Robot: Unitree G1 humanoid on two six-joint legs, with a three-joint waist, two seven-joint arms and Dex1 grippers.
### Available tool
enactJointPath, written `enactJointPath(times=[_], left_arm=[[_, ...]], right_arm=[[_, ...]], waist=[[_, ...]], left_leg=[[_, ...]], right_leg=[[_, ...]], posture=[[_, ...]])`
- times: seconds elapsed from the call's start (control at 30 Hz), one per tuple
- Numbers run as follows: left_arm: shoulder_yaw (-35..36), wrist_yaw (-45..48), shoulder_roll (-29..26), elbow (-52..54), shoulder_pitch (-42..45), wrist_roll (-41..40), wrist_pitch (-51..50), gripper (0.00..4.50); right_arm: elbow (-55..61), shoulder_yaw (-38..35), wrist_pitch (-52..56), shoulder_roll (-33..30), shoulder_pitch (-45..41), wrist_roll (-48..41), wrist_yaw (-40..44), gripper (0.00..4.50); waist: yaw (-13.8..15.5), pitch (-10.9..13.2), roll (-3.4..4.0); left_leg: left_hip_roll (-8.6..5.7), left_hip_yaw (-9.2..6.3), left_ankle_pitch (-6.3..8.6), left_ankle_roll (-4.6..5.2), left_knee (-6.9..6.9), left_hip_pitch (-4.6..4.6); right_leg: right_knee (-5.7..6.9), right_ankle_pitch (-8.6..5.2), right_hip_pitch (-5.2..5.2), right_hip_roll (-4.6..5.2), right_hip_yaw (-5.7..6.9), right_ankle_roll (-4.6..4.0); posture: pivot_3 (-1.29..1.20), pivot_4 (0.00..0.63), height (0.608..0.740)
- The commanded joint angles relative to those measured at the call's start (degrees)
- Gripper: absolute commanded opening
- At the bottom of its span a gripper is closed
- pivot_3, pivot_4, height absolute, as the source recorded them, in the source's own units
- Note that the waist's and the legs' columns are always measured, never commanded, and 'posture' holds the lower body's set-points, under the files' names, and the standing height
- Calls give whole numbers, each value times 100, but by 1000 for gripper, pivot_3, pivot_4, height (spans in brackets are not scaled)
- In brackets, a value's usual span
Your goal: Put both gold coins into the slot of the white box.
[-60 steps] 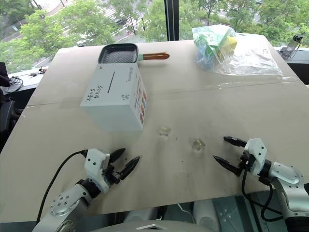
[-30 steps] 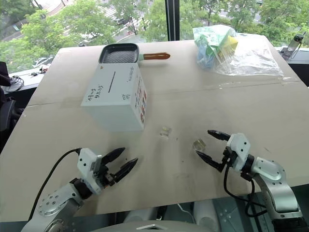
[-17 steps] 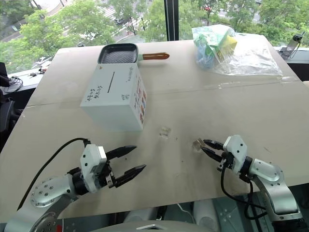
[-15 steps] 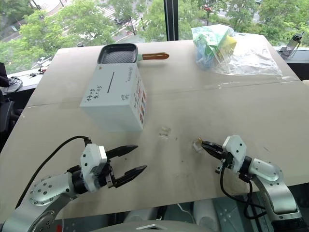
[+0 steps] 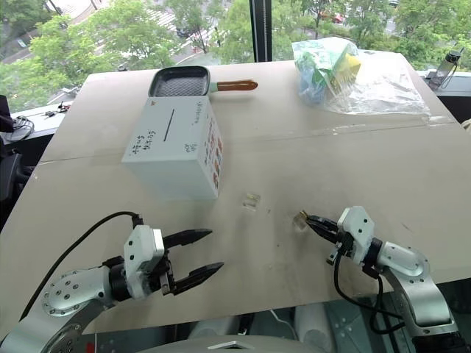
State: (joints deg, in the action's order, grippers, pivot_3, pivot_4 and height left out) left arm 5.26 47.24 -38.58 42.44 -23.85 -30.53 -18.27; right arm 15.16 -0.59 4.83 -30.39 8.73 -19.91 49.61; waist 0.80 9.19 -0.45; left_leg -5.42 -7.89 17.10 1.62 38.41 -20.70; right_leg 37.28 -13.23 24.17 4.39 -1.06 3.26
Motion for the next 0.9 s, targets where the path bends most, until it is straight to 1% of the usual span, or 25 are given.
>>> enactJointPath(times=[0.03, 0.17, 0.33, 0.5, 0.7, 0.8, 0.83, 0.87, 0.9], left_arm=[[184, -183, 249, 238, 34, -710, -140, 3618], [293, -667, 516, 474, 239, -2126, -616, 3618], [302, -1041, 505, 480, 488, -3104, -993, 3618], [230, -1135, 399, 489, 565, -3077, -1116, 3618], [361, -1026, 238, 428, 345, -2944, -1121, 3618], [447, -800, -12, 316, 84, -2576, -1084, 3618], [454, -719, -102, 274, 13, -2420, -1067, 3618], [449, -643, -180, 236, -34, -2284, -1047, 3618], [423, -556, -252, 192, -95, -2118, -1006, 3618]], right_arm=[[335, -104, 28, 53, -59, -507, 199, 21], [520, -37, 278, 64, -294, -755, 192, 21], [611, 36, 598, 138, -623, -897, 35, 21], [449, 2, 423, 108, -636, -572, -27, 21], [470, 72, 251, -142, -434, -362, 272, 21], [506, 195, 124, -328, -423, -200, 500, 836], [496, 237, 35, -377, -447, -113, 548, 1270], [485, 274, -16, -417, -479, -52, 581, 1559], [465, 322, -92, -464, -529, 19, 637, 2088]], waist=[[0, 0, 0], [-1, 1, 1], [0, 1, 1], [1, 1, 1], [-3, 0, 1], [-7, 1, 1], [-6, 2, 3], [-5, 2, 3], [-2, 2, 3]], left_leg=[[0, 0, 0, 0, 0, 0], [2, -2, 0, 1, 0, 0], [2, -3, -1, -2, 1, 1], [1, -2, -1, -2, 1, 0], [1, 0, -1, -2, 0, 0], [3, 1, -1, -2, 0, 2], [3, 2, -1, -2, -1, 2], [4, 4, -1, -2, -1, 2], [4, 4, -1, -2, -1, 2]], right_leg=[[0, 0, 0, 0, 0, 0], [0, 0, 0, 0, 1, 0], [1, 1, 0, -1, 3, 0], [1, 1, 1, -3, 1, -1], [0, 1, 1, -3, -1, -1], [1, 0, 1, -6, -2, -2], [0, 0, 1, -7, -3, -2], [0, 0, 1, -7, -4, -2], [0, 0, 1, -7, -4, -2]], posture=[[0, 150, 721], [0, 150, 721], [0, 150, 721], [0, 150, 721], [0, 150, 721], [0, 150, 721], [0, 150, 721], [0, 150, 721], [0, 150, 721]])
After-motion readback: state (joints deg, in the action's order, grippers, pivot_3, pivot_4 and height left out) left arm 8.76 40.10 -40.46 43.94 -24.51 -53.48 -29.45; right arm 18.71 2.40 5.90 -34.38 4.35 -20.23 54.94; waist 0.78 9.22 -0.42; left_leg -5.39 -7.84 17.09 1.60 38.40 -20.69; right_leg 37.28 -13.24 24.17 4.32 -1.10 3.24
